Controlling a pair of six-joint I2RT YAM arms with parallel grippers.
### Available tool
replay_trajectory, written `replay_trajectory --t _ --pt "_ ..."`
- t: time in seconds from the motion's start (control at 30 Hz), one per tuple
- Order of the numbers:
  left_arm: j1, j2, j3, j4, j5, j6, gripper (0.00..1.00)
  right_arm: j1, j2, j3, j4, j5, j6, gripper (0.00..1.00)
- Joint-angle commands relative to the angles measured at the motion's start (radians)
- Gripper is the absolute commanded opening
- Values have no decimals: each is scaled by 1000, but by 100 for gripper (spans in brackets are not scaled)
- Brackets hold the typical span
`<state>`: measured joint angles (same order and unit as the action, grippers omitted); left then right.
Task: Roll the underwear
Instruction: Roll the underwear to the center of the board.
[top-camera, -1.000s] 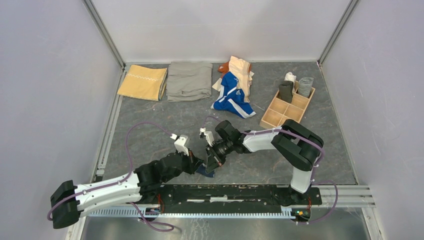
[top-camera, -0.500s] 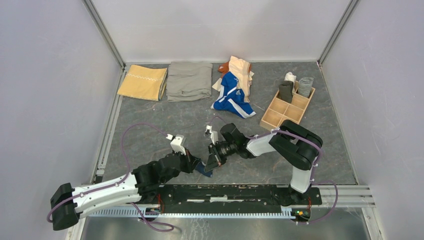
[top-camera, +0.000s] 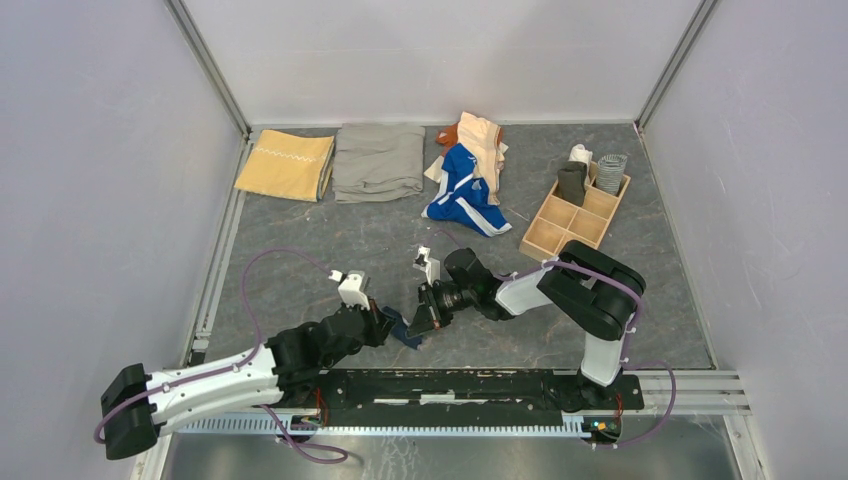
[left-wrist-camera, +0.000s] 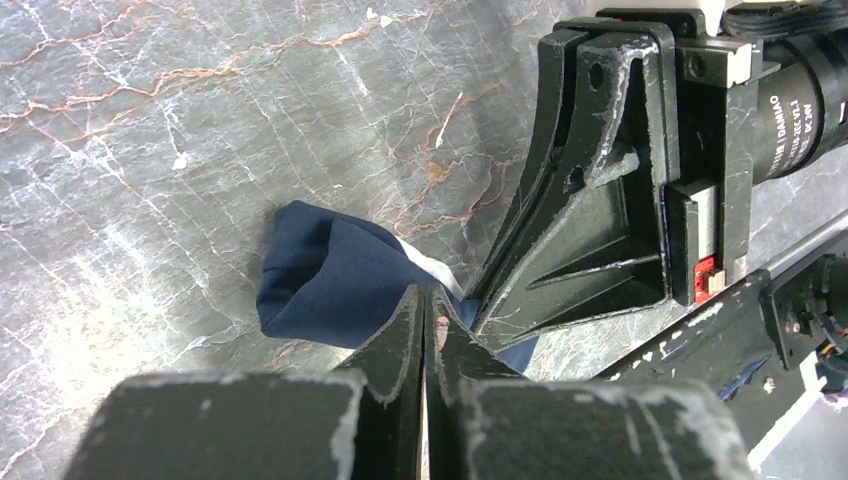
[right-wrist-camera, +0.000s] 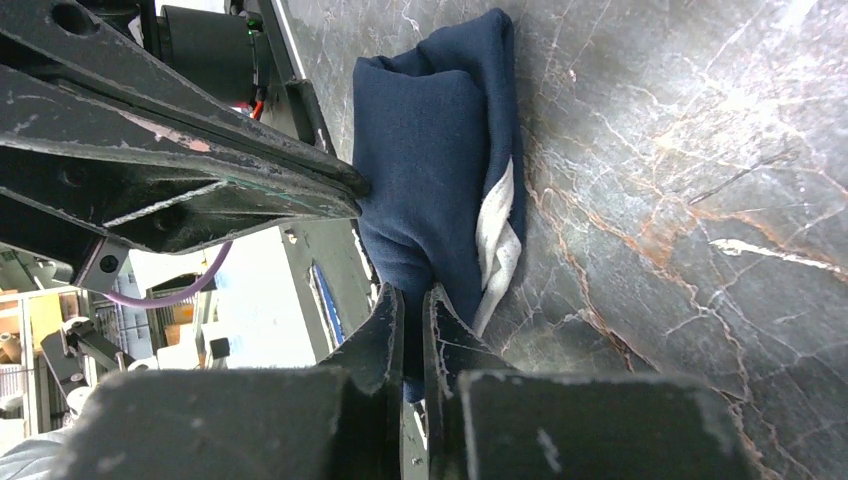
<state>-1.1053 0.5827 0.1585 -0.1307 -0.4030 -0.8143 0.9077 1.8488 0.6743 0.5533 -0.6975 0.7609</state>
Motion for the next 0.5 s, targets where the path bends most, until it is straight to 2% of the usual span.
replay_trajectory --t 0.0,0.17,0.37,0.47 --pt "5 3 -10 -24 -61 -93 2 -7 12 -15 -33 93 -22 8" --pt "5 42 -17 -38 -98 -149 2 -9 -4 -8 -57 98 -46 16" --pt "5 154 19 -76 -139 -199 2 -7 -77 3 -99 107 -121 35" --pt "5 191 29 -77 -139 -209 2 -8 -118 28 -161 123 -191 38"
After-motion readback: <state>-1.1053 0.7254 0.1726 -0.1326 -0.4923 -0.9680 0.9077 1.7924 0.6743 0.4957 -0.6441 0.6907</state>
